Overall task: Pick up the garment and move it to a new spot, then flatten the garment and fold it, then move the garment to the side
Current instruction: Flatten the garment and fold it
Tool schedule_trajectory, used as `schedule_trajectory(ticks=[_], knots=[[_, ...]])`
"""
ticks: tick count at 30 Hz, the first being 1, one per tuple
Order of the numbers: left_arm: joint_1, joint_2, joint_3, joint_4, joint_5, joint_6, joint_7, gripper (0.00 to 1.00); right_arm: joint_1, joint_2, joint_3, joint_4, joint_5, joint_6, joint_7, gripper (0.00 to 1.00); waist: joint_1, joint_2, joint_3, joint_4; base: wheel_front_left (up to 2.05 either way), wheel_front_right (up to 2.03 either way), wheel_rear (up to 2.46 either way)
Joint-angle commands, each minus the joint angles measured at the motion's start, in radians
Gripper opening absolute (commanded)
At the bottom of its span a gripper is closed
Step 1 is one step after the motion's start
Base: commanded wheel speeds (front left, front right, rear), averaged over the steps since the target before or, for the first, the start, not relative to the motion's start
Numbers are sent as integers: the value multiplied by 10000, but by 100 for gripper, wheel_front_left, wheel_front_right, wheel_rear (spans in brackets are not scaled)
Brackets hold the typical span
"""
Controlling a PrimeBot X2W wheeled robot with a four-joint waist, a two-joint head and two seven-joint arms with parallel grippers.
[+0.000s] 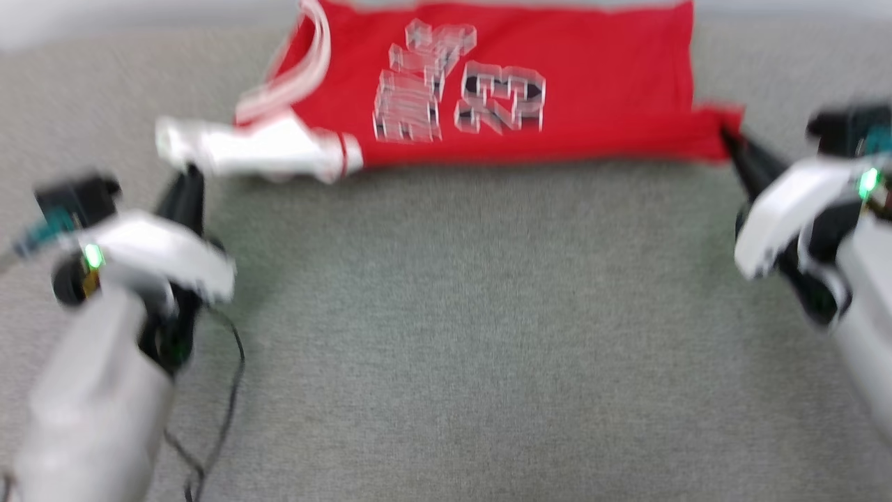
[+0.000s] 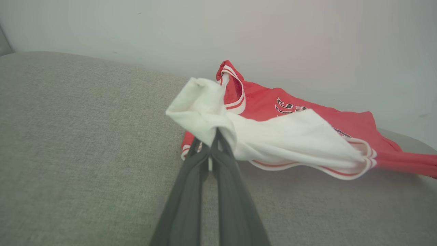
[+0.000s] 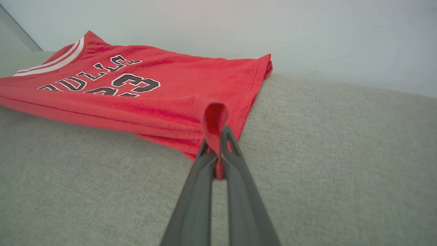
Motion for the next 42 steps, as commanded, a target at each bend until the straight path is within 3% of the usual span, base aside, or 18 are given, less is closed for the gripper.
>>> schedule_trajectory(ticks=[1, 9, 17, 28, 34, 42], knots=[[713, 44, 100, -199, 31, 160, -71, 0, 581, -203, -14, -110, 21, -17, -36, 0, 2, 0, -1217, 110, 0, 0, 0], [4450, 272, 235, -2114, 83, 1193, -11, 0, 3706, -436, -665, -885, 123, -21, 112, 0, 2, 0, -2821, 171, 0, 0, 0], [7276, 892, 309, -4717, -289, 2482, 796, 0, 6642, -401, -2063, -2423, -365, -22, 853, 0, 2, 0, -3528, 185, 0, 0, 0], [9511, 1502, 528, -7620, -835, 3804, 1742, 0, 10122, 659, -4579, -5655, -1819, -19, 3117, 0, 2, 0, -3586, 130, 0, 0, 0], [8743, 1512, 421, -8112, -654, 3706, 1926, 0, 10166, 1396, -5341, -7004, -2576, -18, 4143, 0, 2, 0, -3298, 136, 0, 0, 0], [6544, 1019, 167, -6948, -523, 2923, 2025, 0, 8359, 1644, -5262, -6746, -3170, -15, 4543, 0, 2, 0, -2117, 119, 0, 0, 0]])
